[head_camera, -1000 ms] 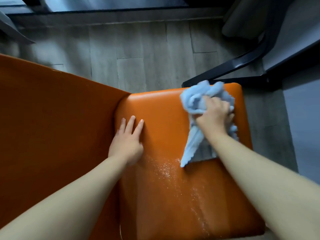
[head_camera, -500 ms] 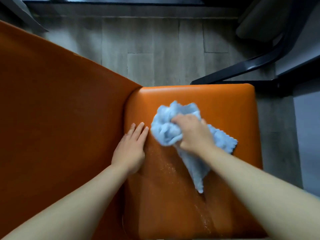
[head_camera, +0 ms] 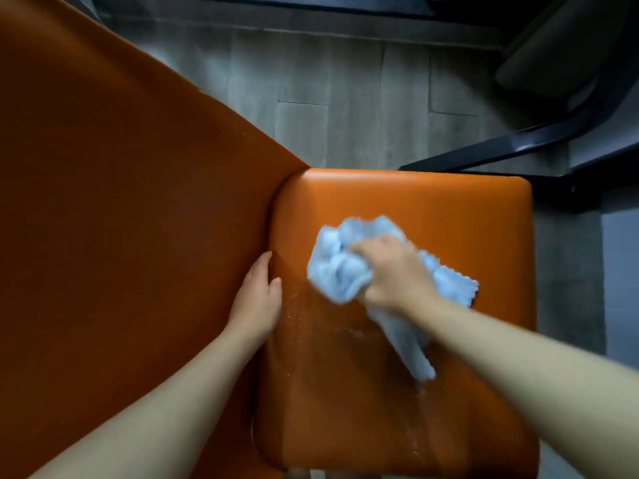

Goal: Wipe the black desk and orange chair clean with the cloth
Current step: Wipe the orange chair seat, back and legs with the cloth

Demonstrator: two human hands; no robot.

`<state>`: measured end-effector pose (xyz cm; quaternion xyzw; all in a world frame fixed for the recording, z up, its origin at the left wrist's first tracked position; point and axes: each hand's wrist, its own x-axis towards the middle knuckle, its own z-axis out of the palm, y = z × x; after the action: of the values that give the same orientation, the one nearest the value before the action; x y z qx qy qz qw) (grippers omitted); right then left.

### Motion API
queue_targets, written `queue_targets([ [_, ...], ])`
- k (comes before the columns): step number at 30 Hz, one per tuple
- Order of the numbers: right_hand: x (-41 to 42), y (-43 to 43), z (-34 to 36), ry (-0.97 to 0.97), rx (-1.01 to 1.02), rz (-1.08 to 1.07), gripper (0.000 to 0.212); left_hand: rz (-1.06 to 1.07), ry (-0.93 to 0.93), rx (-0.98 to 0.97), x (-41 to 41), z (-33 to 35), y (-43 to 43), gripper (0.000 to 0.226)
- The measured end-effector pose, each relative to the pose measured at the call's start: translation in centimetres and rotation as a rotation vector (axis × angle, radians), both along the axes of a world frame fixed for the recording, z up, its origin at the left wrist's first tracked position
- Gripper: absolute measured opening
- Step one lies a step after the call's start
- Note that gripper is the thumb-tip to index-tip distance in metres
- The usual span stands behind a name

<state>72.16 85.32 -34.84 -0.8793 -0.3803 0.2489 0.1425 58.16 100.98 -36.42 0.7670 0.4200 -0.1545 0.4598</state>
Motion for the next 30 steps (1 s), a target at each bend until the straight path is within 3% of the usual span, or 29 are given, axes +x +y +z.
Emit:
queue_targets([
  [2, 3.0, 2.8, -0.2, -0.124, 0.013, -0.237, 0.043, 0.161, 0.013, -0.077, -0.3, 0.0, 0.1, 0.05],
  [4, 3.1, 5.5, -0.5, -0.164, -0.102, -0.319, 0.044, 0.304, 0.002, -0.178, -0.2, 0.1, 0.2, 0.049],
  [7, -1.6, 5.3, -0.9, -0.138, -0.171, -0.109, 0.052, 0.44, -0.031, -0.289, 0.3, 0.5, 0.6, 0.048],
  [9, -5.7, 2.8, -0.4, -0.085, -0.099, 0.171, 0.05, 0.462, -0.024, -0.331, 0.4, 0.8, 0.8, 0.047],
  [11, -7.4, 0.7, 0.6, 0.005, -0.014, 0.312, 0.04, 0.449, -0.006, -0.348, 0.2, 0.9, 0.8, 0.047],
  [13, -6.1, 0.6, 0.8, 0.008, 0.099, 0.183, 0.032, 0.432, 0.0, -0.348, -0.1, 1.1, 0.8, 0.045],
  [15, -3.4, 2.6, 0.9, -0.07, 0.134, -0.074, 0.039, 0.367, 0.009, -0.299, -0.5, 1.0, 0.7, 0.044],
  [18, -0.3, 6.8, 0.1, -0.055, -0.064, -0.186, 0.065, 0.265, 0.048, -0.175, -1.1, 1.2, 0.5, 0.043],
  [21, -2.4, 8.0, -0.5, -0.031, -0.182, -0.092, 0.072, 0.212, 0.05, -0.074, -1.8, 1.8, 0.3, 0.044],
  [26, -9.7, 1.8, -0.3, 0.048, -0.15, 0.343, 0.048, 0.226, 0.114, -0.031, -3.6, 2.5, 0.0, 0.038],
  [28, -8.8, 0.6, 0.4, 0.138, -0.138, 0.138, 0.033, 0.271, 0.109, -0.029, -4.2, 2.8, -0.2, 0.042],
  [30, -6.4, 1.6, 0.5, 0.068, -0.031, -0.18, 0.025, 0.327, 0.08, -0.018, -4.7, 3.2, -0.5, 0.042],
])
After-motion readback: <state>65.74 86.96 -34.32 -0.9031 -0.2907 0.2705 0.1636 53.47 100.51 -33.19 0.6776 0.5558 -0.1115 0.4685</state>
